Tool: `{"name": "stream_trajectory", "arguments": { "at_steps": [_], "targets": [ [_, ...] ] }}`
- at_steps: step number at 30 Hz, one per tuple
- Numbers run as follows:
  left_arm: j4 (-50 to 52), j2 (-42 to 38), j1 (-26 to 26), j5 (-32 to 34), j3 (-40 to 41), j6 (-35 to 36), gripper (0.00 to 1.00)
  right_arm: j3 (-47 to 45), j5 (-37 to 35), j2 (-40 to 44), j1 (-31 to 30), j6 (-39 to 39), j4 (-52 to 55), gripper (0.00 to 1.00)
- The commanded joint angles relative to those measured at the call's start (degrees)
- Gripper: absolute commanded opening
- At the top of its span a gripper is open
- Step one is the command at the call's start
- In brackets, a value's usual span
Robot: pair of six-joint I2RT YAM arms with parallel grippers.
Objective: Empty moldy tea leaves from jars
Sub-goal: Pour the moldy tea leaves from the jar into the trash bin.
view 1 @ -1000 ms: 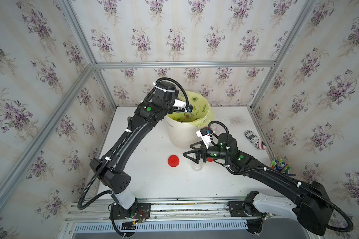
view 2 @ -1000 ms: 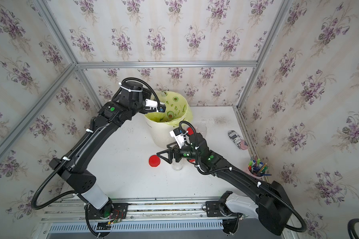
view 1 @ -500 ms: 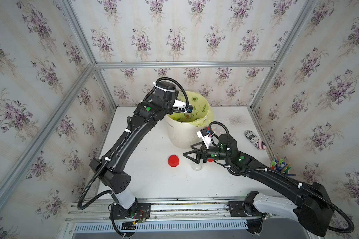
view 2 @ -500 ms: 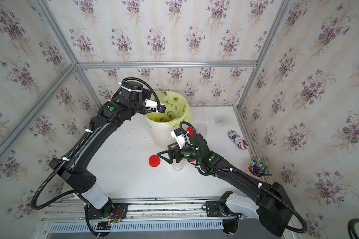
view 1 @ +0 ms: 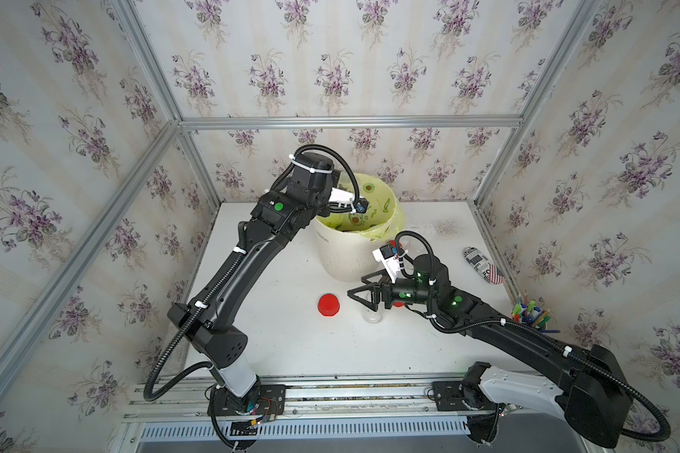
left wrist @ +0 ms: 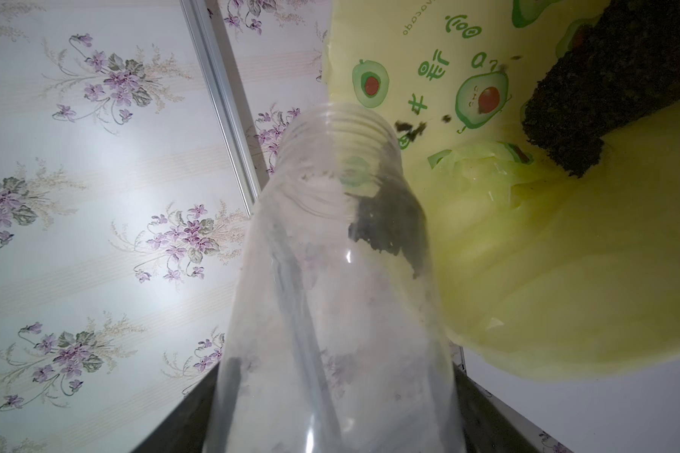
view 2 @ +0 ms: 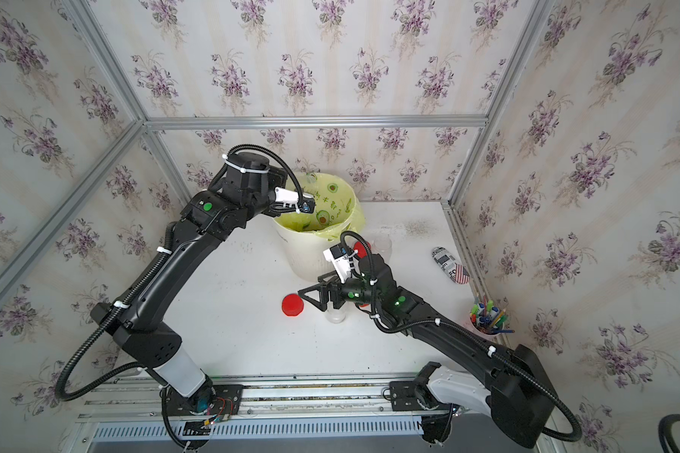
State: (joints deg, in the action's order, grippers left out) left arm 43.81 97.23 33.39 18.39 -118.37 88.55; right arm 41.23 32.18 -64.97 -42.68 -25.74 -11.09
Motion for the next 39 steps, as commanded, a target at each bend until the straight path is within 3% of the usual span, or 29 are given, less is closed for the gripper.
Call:
{"name": "stream_trajectory", "arguments": {
  "at_steps": [1,10,27,32,39],
  "targets": [
    [3.4,0.3,0.2,-0.4,1.4,-1.5,0.75,-0.1,-0.7,0.5,0.0,-0.8,-1.0,0.98],
    [6.3,1.6,0.2,-1.5,-3.4,-3.3,0.76,0.2,-0.6,0.2,0.0,-1.1,-1.0,0.98],
    [11.0,2.5,0.2,-4.4,-4.1,-7.5,0.75,0.0,0.1,-0.6,0.1,-1.7,-2.1,0.98],
    [11.5,3.3,0.2,-4.5,-8.7,-6.7,0.76,0.2,1.0,-1.9,0.1,-2.1,-3.1,0.98],
    [12.0,4.0,-0.1,-4.3,-6.1,-8.5,0.76,0.3,1.4,-2.3,-0.1,-2.6,-3.6,0.98]
  ]
}}
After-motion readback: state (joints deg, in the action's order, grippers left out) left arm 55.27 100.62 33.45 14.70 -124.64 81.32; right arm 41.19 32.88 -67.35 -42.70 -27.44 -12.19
